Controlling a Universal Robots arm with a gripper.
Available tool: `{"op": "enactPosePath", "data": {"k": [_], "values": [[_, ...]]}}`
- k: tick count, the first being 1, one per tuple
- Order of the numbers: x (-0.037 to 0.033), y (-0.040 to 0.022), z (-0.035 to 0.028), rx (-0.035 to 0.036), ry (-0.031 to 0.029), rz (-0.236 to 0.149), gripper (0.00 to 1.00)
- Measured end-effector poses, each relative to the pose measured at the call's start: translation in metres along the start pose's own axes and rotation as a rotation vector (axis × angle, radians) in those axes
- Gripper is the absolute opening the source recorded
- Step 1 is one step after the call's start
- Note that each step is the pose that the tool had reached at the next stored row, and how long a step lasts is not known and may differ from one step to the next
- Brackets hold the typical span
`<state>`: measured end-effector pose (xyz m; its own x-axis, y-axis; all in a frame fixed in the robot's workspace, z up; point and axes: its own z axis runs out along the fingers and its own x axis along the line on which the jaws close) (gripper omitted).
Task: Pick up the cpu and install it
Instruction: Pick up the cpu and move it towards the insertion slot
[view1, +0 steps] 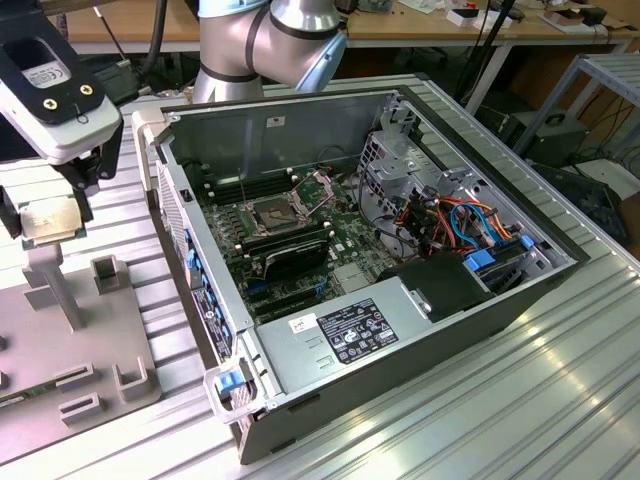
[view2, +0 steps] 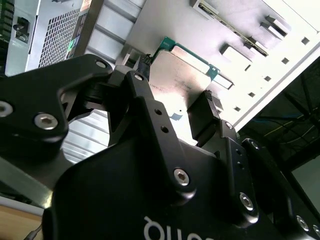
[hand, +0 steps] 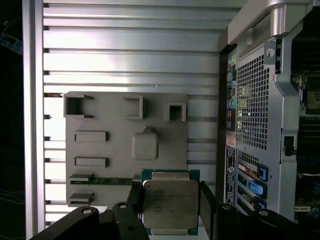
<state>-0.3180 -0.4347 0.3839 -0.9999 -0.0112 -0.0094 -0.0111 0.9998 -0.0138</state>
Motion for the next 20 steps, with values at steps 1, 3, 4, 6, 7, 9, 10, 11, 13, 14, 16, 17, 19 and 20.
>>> {"op": "enactPosePath", "data": {"k": [1,3,4,6,7,9,10,11,13,14,16,17,19,20], "values": [[-0.0008,0.0,0.0,0.0001,0.0,0.0,0.55],[-0.0019,0.0,0.0,0.0,0.0,0.0,0.55],[-0.0023,0.0,0.0,0.0,0.0,0.0,0.55],[-0.0031,0.0,0.0,0.0,0.0,0.0,0.55],[-0.0035,0.0,0.0,0.0001,0.0,0.0,0.55],[-0.0045,0.0,0.0,0.0,0.0,0.0,0.55],[-0.005,0.0,0.0001,0.0,0.0,0.0,0.55],[-0.0054,0.0,0.0,0.0,0.0,0.0,0.55],[-0.0063,-0.0001,0.0001,0.0,0.0,0.0,0.55],[-0.0067,-0.0001,0.0001,0.0,0.0,0.0,0.55],[-0.0075,-0.0001,0.0001,0.0,0.0,0.0,0.55],[-0.0079,-0.0001,0.0001,-0.0001,0.0,0.0,0.55],[-0.0087,-0.0001,0.0001,0.0,0.0,0.0,0.55],[-0.0091,-0.0001,0.0001,0.0,0.0,0.0,0.55]]}}
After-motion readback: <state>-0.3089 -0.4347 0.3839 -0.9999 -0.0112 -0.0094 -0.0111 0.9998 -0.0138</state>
